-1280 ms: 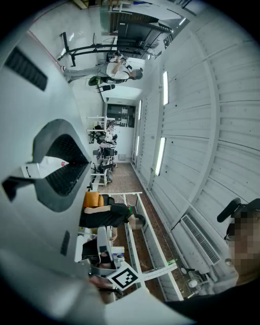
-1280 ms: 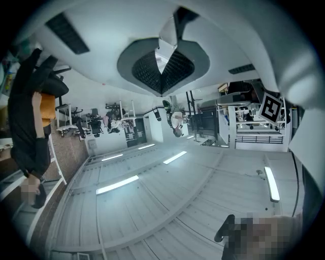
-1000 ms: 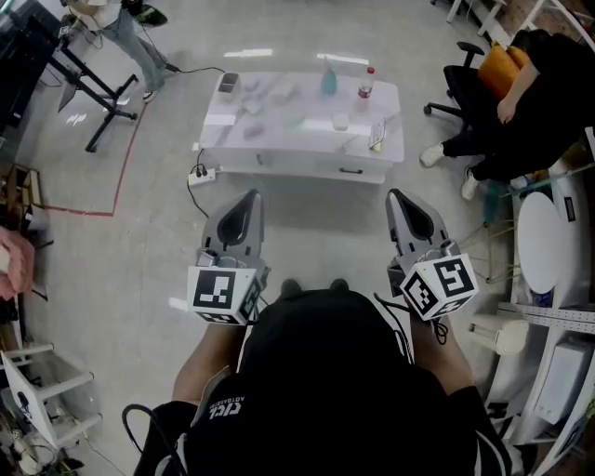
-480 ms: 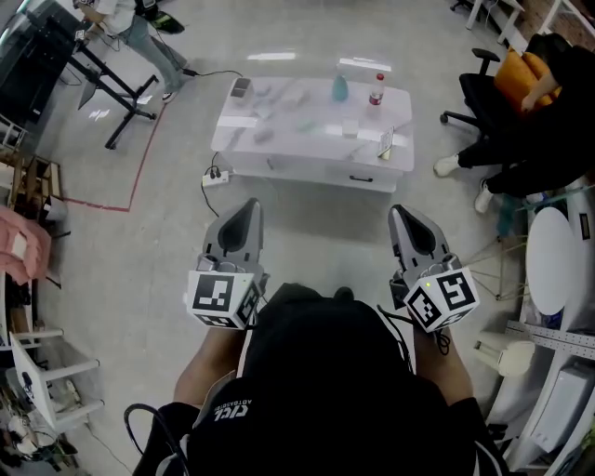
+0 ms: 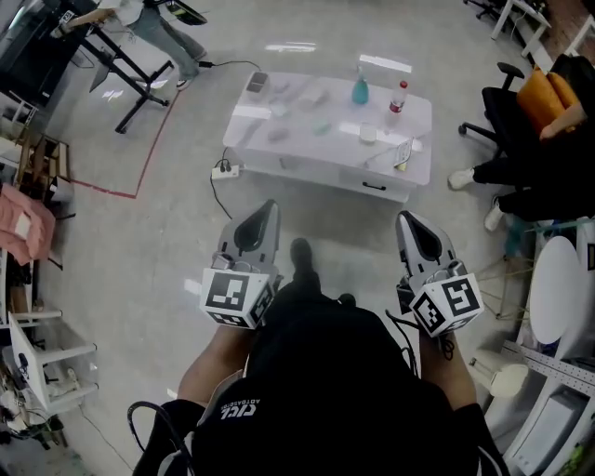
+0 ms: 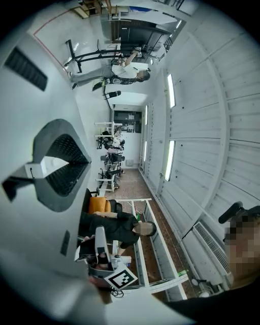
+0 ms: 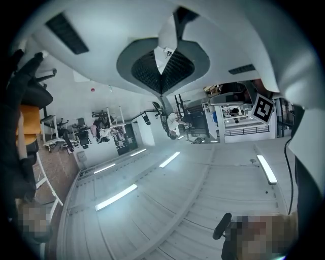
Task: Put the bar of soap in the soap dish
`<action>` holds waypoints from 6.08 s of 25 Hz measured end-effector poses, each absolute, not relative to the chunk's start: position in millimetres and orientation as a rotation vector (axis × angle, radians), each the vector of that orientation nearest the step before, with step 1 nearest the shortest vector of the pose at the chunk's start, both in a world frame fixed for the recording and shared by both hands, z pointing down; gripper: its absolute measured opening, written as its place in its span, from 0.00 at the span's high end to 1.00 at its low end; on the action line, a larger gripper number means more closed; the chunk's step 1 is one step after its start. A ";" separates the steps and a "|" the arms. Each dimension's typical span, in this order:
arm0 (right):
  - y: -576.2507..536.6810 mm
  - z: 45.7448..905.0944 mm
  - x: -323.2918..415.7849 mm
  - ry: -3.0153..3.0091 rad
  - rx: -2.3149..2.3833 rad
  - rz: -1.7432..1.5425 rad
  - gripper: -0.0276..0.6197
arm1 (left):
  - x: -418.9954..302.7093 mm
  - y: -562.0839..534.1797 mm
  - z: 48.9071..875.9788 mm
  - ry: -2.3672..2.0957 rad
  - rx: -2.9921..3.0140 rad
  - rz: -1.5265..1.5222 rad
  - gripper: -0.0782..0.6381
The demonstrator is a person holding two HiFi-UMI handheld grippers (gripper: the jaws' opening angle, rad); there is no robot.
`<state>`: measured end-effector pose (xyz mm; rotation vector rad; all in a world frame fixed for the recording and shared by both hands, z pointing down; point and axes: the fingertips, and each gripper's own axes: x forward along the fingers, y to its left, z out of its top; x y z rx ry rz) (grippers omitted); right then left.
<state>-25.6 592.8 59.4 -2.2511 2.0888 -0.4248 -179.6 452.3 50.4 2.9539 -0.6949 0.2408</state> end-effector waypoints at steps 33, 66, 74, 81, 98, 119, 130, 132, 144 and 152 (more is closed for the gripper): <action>292.4 85.9 32.1 2.075 -2.287 -0.599 0.95 | -122.3 151.8 89.1 -0.651 2.855 0.239 0.88; 128.6 212.8 109.3 2.349 -2.169 -1.026 0.95 | -16.5 -6.2 201.8 -0.759 2.768 0.349 0.88; 116.4 300.9 112.8 2.355 -2.118 -1.209 0.95 | -5.9 -30.0 280.9 -0.767 2.638 0.438 0.88; 117.5 388.5 120.7 2.348 -2.031 -1.345 0.95 | 6.6 -22.4 358.2 -0.744 2.524 0.525 0.88; 101.9 562.7 148.0 2.850 -1.928 -1.407 0.95 | -6.1 -12.8 463.3 -0.755 2.411 0.614 0.88; 94.8 677.9 155.8 4.478 -0.459 -0.726 0.53 | -56.9 -1.5 495.5 -0.913 2.231 0.590 0.88; 89.7 681.4 146.4 4.528 -0.413 -0.720 0.50 | -50.7 3.4 497.2 -0.905 2.211 0.568 0.88; 88.5 680.6 144.1 4.456 -0.563 -0.831 0.50 | -47.9 5.7 496.9 -0.888 2.218 0.576 0.88; 87.8 658.5 160.0 3.818 -1.375 -1.481 0.51 | -28.5 12.0 487.8 -0.787 2.286 0.619 0.88; 51.9 613.7 190.7 3.163 -1.789 -1.657 0.51 | -3.1 5.9 478.9 -0.720 2.323 0.624 0.88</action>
